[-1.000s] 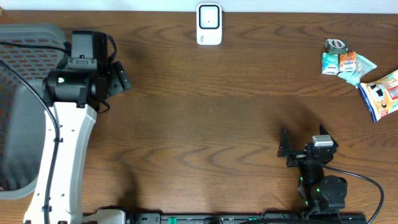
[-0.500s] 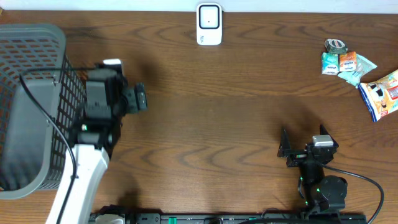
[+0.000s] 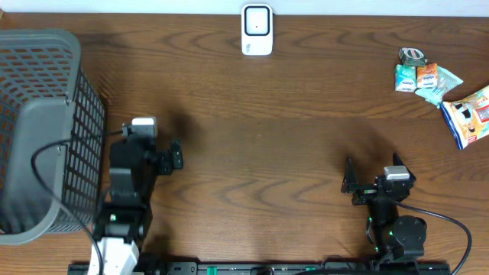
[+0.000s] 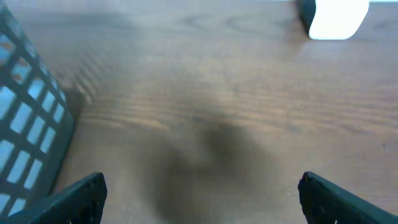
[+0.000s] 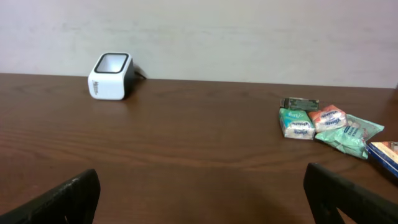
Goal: Scan the item barcode
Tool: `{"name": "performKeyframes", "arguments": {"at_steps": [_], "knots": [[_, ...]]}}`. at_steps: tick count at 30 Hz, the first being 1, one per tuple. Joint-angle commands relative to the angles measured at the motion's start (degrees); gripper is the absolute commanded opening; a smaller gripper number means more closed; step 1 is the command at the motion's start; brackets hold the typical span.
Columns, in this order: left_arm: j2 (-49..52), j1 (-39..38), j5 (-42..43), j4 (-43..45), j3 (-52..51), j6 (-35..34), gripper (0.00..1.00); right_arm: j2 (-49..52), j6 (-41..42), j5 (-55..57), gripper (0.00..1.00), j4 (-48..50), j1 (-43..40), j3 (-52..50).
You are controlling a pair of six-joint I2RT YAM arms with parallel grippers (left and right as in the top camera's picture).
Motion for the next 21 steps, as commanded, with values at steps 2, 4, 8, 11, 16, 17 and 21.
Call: {"name": "performKeyframes", "arguments": {"at_steps": [2,4,8,11,16,17,21], "knots": [[-6.38,0.26,1.03,6.95,-7.85,3.39,0.98,-0.39,0.81,-0.07,0.99,-0.28,-0.35,-0.07],[-9.16,0.24,1.40,11.41,-11.87,4.61,0.98,-0.39,0.81,-0.07,0.99,-0.28,-0.35,-0.07],[-14.45,0.24,1.40,18.25,-19.17,4.59,0.98,-0.39,0.81,-0.07,0.99,-0.28,-0.35,-0.07],[-18.93,0.26,1.38,19.89,-22.73,4.59,0.98,-0.39,0.81,-0.07,0.99,-0.28,-0.35,-0.07],[-24.81,0.26,1.38,17.92,-23.76,5.53,0.98,-0.39,0.81,-0.07,0.99,-0.28,-0.37,-0.07],[-25.59,0.26,1.38,17.51,-23.76,5.99,0.98,-0.39,0.79,-0.07,0.99,-0.28,-0.35,-0.07],[-28.06,0.26,1.38,13.35,-23.76,6.54,0.97,-0.39,0.81,-0.07,0.99,-0.28,-0.37,-0.07]]}}
